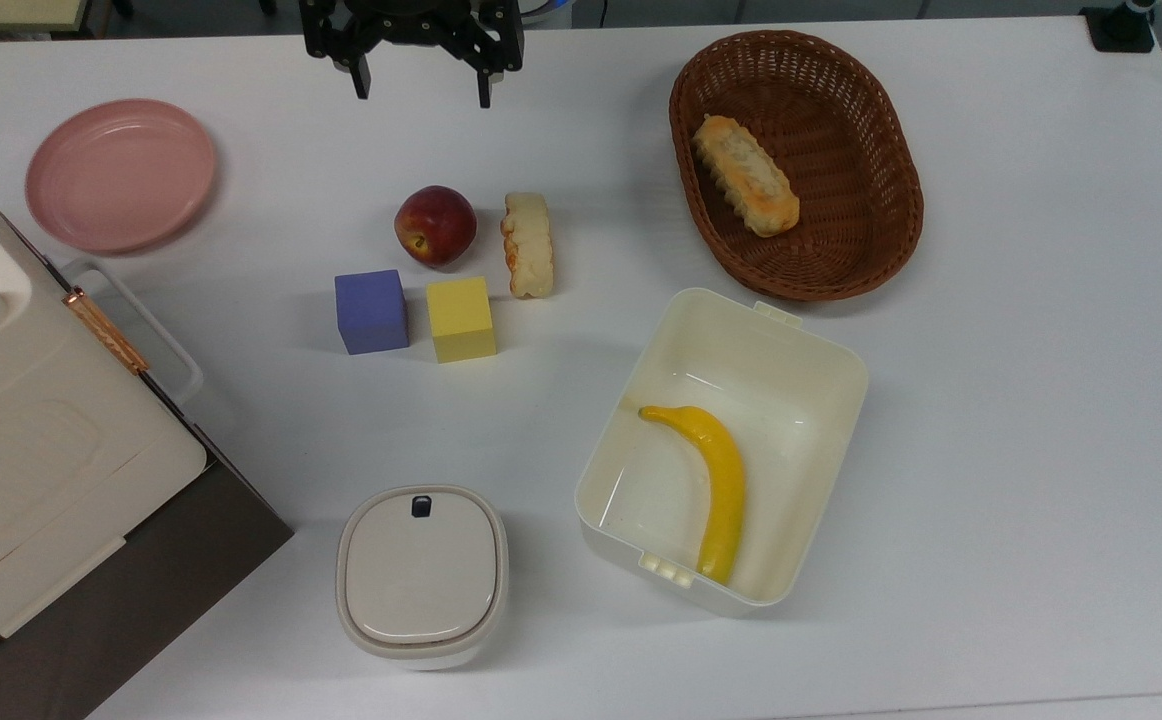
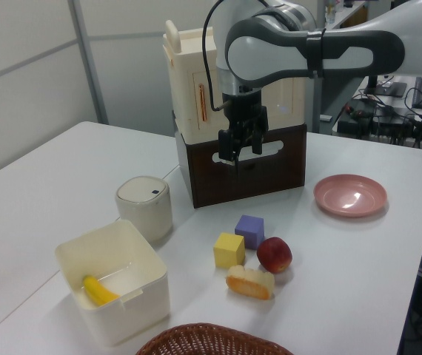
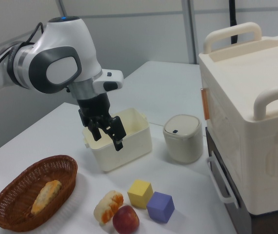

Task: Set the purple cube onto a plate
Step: 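Move the open gripper over the purple cube and lower it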

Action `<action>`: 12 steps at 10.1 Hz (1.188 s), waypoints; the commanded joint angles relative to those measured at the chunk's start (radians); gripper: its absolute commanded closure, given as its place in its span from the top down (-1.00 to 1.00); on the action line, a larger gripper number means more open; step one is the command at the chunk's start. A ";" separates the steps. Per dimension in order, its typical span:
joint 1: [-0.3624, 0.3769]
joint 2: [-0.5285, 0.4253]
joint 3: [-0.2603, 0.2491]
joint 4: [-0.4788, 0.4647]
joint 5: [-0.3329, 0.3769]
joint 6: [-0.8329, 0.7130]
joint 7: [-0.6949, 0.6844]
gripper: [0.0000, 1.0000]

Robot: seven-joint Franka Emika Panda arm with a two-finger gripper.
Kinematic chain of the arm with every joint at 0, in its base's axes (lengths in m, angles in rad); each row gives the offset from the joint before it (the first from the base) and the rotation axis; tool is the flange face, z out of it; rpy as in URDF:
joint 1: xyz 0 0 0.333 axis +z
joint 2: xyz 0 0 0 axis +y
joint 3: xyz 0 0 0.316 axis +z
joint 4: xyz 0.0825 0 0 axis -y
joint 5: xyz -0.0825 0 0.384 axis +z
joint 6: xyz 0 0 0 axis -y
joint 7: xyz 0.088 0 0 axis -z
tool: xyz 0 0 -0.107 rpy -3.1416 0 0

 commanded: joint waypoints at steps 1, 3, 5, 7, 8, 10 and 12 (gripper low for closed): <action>0.004 -0.022 -0.017 -0.009 -0.012 -0.017 -0.019 1.00; 0.004 -0.020 -0.017 -0.009 -0.012 -0.010 -0.019 1.00; -0.004 -0.016 -0.017 -0.009 -0.012 -0.008 -0.022 1.00; -0.027 -0.011 -0.017 -0.013 -0.011 -0.008 -0.098 1.00; -0.039 -0.006 -0.017 -0.021 -0.009 -0.007 -0.155 1.00; -0.082 0.059 -0.018 -0.035 -0.012 0.031 -0.223 1.00; -0.139 0.131 -0.018 -0.055 -0.020 0.106 -0.267 1.00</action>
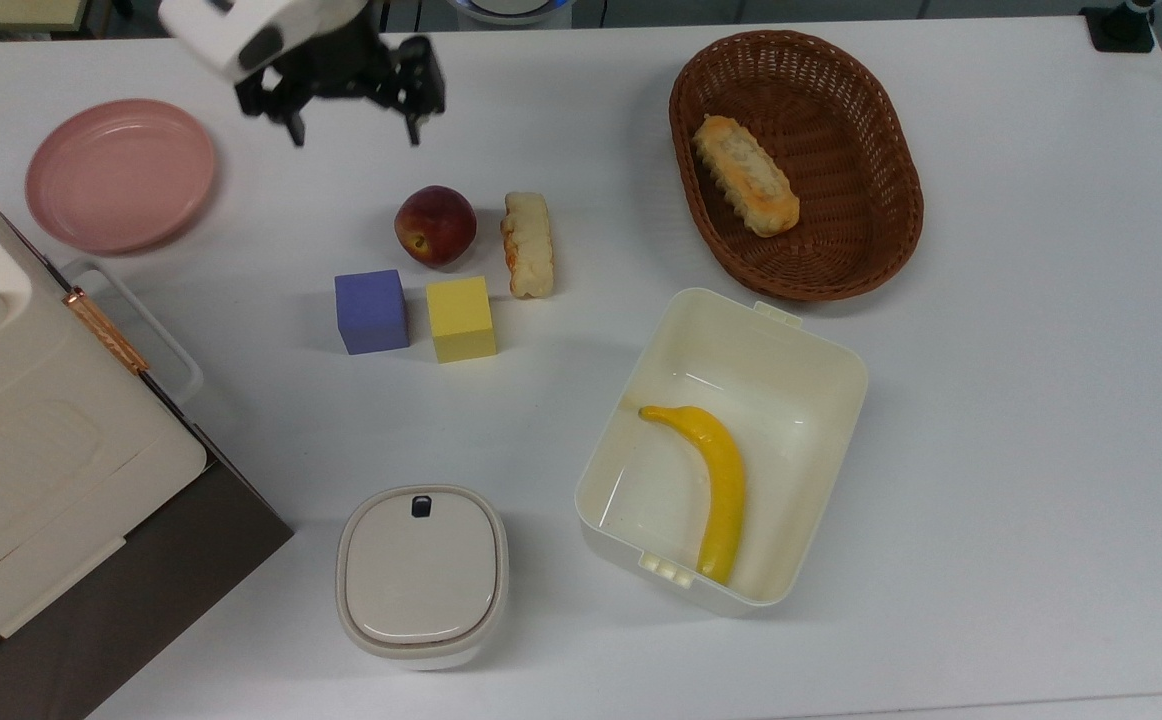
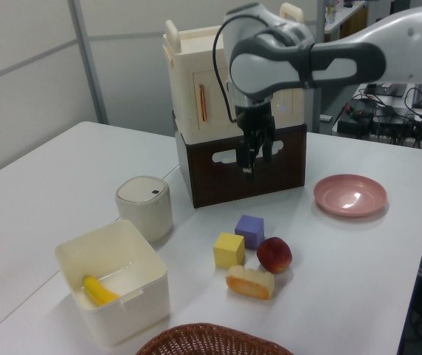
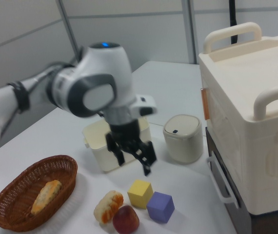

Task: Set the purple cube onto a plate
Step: 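Move the open gripper over the purple cube and lower it, then close the gripper on the purple cube and lift it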

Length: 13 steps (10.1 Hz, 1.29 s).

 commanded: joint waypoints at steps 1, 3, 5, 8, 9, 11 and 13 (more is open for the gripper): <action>-0.066 0.088 -0.006 -0.026 -0.030 0.097 -0.123 1.00; -0.074 0.152 -0.006 -0.028 -0.039 0.141 -0.147 1.00; -0.068 0.194 -0.006 -0.034 -0.040 0.170 -0.138 1.00; -0.028 0.235 0.005 -0.086 -0.034 0.255 -0.127 1.00; -0.019 0.258 0.005 -0.087 -0.031 0.270 -0.124 1.00; 0.006 0.298 0.003 -0.086 -0.036 0.321 -0.089 1.00; 0.003 0.304 0.002 -0.086 -0.040 0.376 -0.072 0.45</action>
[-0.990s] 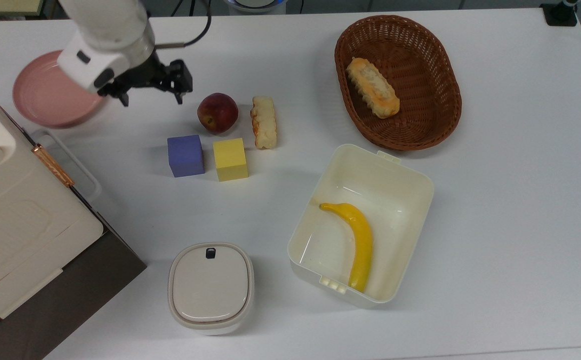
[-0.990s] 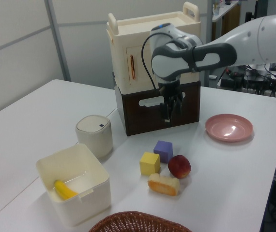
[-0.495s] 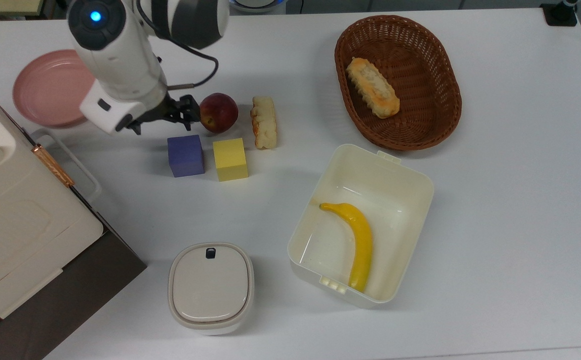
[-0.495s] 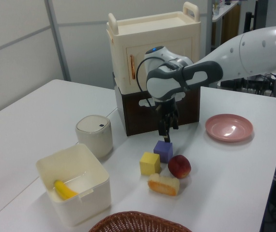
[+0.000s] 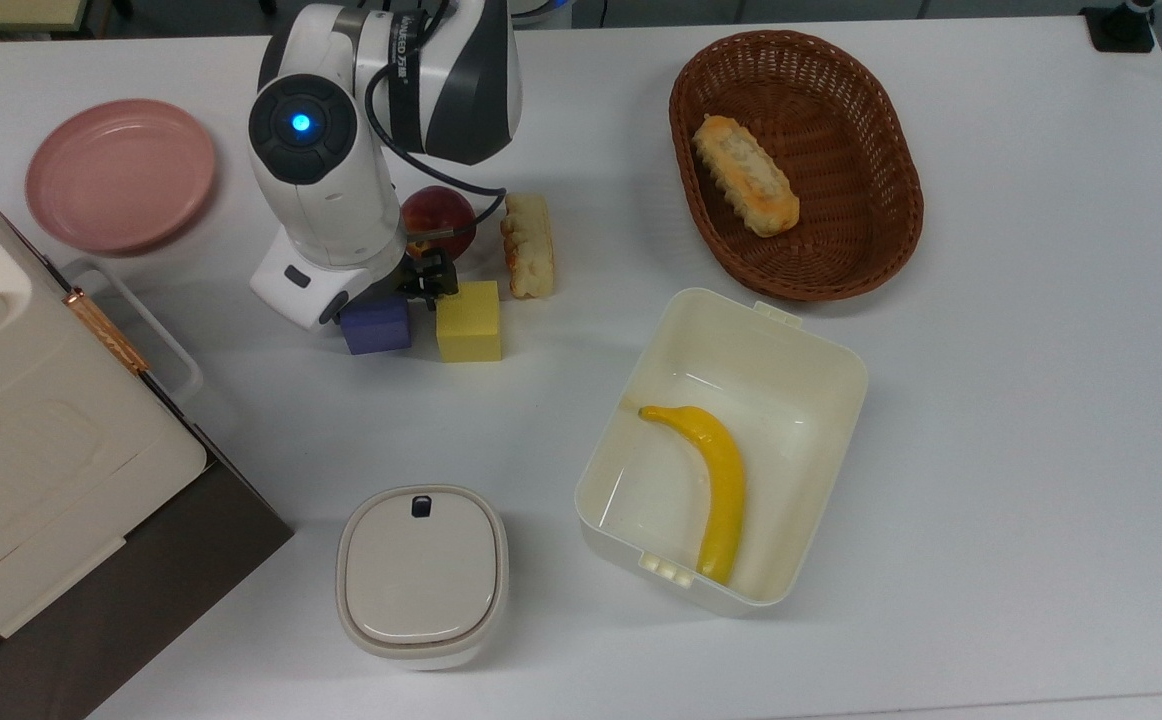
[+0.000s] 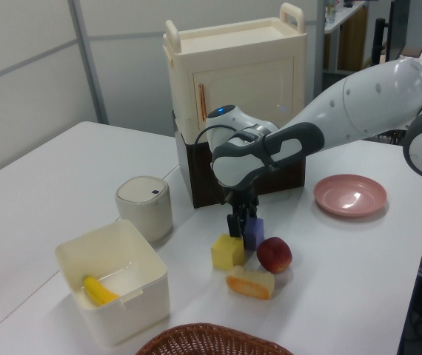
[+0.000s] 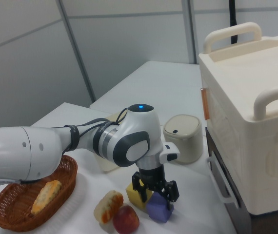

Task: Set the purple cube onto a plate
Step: 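Close the gripper on the purple cube and lift it, then carry the purple cube to the pink plate and release it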

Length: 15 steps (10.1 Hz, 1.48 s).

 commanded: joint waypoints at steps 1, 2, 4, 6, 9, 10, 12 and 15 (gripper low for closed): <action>0.010 -0.008 -0.019 -0.012 -0.021 0.044 0.031 -0.07; 0.004 -0.022 -0.020 -0.012 -0.056 0.037 0.031 -0.45; 0.001 -0.074 -0.068 -0.020 -0.059 0.008 0.017 -0.48; -0.089 -0.190 -0.083 -0.103 -0.066 0.003 -0.132 -0.48; -0.259 -0.283 -0.083 -0.196 -0.067 0.003 -0.433 -0.47; -0.322 -0.281 -0.083 -0.210 -0.072 0.004 -0.530 -0.46; -0.411 -0.249 -0.085 -0.207 -0.078 0.023 -0.603 -0.39; -0.464 -0.223 -0.088 -0.185 -0.093 0.049 -0.607 0.99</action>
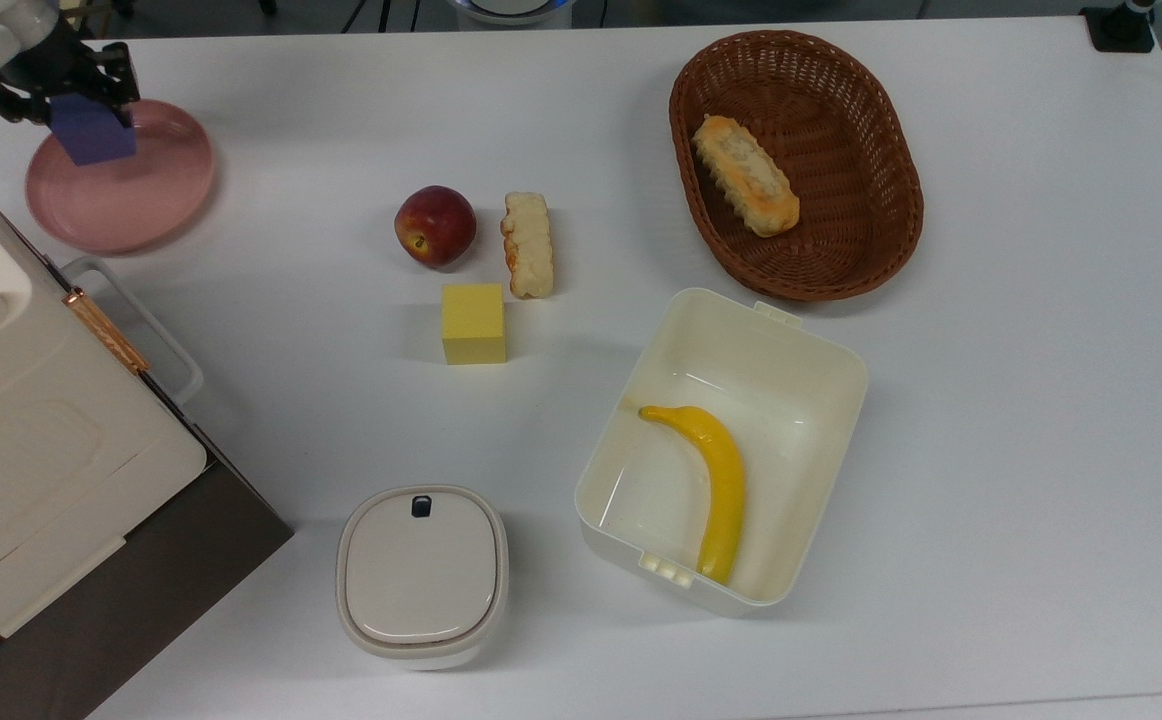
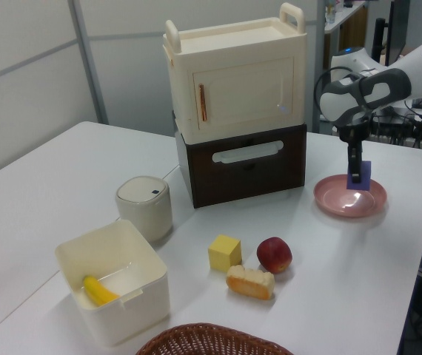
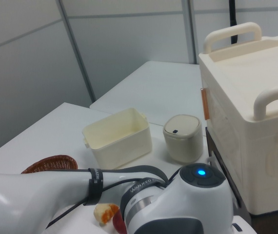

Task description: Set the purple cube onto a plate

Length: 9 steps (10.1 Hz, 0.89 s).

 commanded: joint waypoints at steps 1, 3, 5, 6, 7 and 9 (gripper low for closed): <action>-0.001 -0.004 0.003 0.004 -0.008 0.023 0.001 1.00; 0.047 -0.016 0.028 0.030 0.001 0.008 0.182 1.00; 0.171 -0.054 0.062 0.041 0.001 -0.005 0.481 1.00; 0.252 -0.076 0.065 0.041 0.001 -0.015 0.600 1.00; 0.334 -0.109 0.065 0.041 0.001 -0.031 0.719 1.00; 0.512 -0.207 0.062 0.042 0.000 -0.127 0.913 1.00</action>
